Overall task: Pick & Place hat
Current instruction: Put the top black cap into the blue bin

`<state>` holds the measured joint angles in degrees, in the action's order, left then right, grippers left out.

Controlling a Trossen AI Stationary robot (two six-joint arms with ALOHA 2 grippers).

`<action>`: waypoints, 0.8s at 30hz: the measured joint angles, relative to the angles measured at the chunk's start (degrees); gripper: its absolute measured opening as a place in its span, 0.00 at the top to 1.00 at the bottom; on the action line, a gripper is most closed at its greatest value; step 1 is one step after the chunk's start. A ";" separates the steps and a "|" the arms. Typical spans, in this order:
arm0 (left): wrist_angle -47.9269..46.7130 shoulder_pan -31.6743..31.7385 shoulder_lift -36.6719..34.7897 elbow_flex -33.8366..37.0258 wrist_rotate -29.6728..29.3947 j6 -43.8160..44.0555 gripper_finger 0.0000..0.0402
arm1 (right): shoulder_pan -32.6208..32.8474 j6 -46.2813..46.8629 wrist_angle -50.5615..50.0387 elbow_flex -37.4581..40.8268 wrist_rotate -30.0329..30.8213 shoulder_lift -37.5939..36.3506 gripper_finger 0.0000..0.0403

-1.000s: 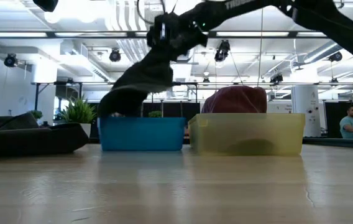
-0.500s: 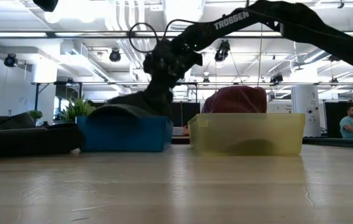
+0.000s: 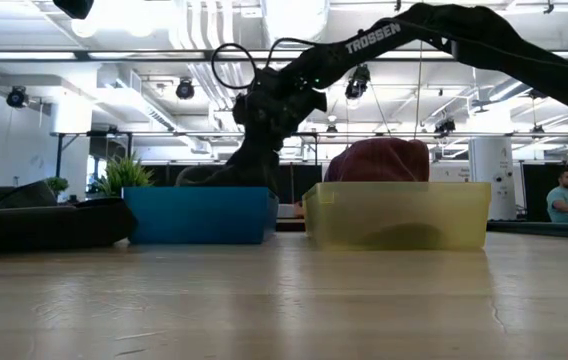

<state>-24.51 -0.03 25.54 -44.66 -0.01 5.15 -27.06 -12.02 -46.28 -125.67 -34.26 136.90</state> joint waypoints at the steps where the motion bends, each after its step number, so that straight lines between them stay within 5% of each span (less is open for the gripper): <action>1: 0.00 0.02 0.00 0.00 -0.02 0.00 1.00 | 0.00 0.01 0.48 0.31 0.01 0.00 0.98; 6: 0.00 0.02 0.00 0.00 -0.02 0.00 1.00 | 0.01 1.46 1.16 1.97 -0.02 0.00 0.93; 13: 0.00 0.02 0.00 0.00 0.00 0.02 1.00 | 0.09 6.85 5.40 6.19 0.52 0.00 0.75; 19: 0.00 0.02 0.00 0.00 -0.02 0.02 1.00 | 1.88 5.98 6.43 4.58 10.38 -0.69 0.64; 24: 0.00 0.01 0.00 0.00 0.00 0.00 1.00 | 2.33 6.19 6.20 2.39 12.09 -0.89 0.58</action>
<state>-24.51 -0.02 25.54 -44.66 -0.01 5.15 -24.73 -5.82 -40.09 -123.28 -22.17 136.01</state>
